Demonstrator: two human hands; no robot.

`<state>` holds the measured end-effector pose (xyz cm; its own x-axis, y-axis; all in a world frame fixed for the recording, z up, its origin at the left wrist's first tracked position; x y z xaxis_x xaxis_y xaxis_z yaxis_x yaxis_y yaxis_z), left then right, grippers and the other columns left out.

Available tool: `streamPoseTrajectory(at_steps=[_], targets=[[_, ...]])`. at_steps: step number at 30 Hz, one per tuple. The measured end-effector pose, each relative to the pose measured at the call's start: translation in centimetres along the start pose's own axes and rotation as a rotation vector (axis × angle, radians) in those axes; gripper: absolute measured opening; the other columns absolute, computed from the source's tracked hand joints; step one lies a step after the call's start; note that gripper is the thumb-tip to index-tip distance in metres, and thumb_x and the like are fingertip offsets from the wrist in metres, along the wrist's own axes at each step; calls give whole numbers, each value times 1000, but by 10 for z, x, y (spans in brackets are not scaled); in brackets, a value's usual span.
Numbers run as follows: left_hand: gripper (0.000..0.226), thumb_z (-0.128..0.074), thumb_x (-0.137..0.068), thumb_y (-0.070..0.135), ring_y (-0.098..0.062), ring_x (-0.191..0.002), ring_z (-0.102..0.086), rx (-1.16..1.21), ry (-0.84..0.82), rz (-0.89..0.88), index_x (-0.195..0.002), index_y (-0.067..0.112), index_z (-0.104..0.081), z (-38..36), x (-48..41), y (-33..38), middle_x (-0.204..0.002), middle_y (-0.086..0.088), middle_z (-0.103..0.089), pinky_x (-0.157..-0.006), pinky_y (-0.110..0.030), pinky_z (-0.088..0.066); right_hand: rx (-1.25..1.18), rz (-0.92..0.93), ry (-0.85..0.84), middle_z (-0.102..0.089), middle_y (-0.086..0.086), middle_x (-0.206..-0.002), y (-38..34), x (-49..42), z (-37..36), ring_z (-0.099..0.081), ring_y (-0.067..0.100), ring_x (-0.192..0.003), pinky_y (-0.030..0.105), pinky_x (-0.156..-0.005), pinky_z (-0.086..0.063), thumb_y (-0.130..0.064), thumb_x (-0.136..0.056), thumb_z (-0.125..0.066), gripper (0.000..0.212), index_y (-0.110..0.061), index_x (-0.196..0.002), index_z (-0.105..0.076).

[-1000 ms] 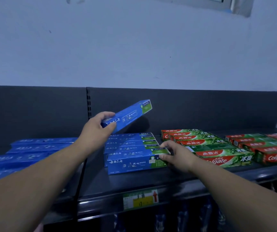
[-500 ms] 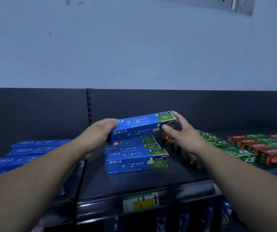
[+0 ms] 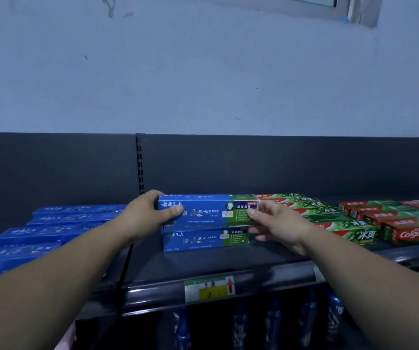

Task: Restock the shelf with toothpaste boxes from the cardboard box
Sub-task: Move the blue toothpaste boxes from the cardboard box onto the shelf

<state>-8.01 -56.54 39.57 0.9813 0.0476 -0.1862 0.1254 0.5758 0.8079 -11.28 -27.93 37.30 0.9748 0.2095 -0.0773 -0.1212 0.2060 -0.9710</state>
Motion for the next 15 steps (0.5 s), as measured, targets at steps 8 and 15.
streamPoseTrajectory(at_steps=[8, 15], targets=[[75, -64, -69, 72, -25, -117, -50, -772, -108, 104, -125, 21, -57, -10, 14, -7, -127, -5, -52, -97, -37, -45, 657, 38, -57, -53, -8, -77, 14, 17, 8, -49, 7, -67, 21, -63, -40, -38, -89, -67, 10, -34, -89, -58], [75, -60, -71, 74, -26, -128, -39, -932, -63, 93, -131, 29, -51, -29, 20, -1, -138, -4, -42, -105, -39, -37, 866, -2, 11, -60, -9, -98, 29, 21, 2, -57, 15, -92, 27, -77, -46, -45, -91, -62, 21, -31, -107, -63]])
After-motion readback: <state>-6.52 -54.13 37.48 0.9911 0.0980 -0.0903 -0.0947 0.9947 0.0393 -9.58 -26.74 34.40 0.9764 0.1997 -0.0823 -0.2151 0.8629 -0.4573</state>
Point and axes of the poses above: each hand's wrist, its own x-axis away from the middle knuckle, its own z-axis out of the back of the hand, y = z × x, the point moved 2 cm from there along -x, towards the middle knuckle
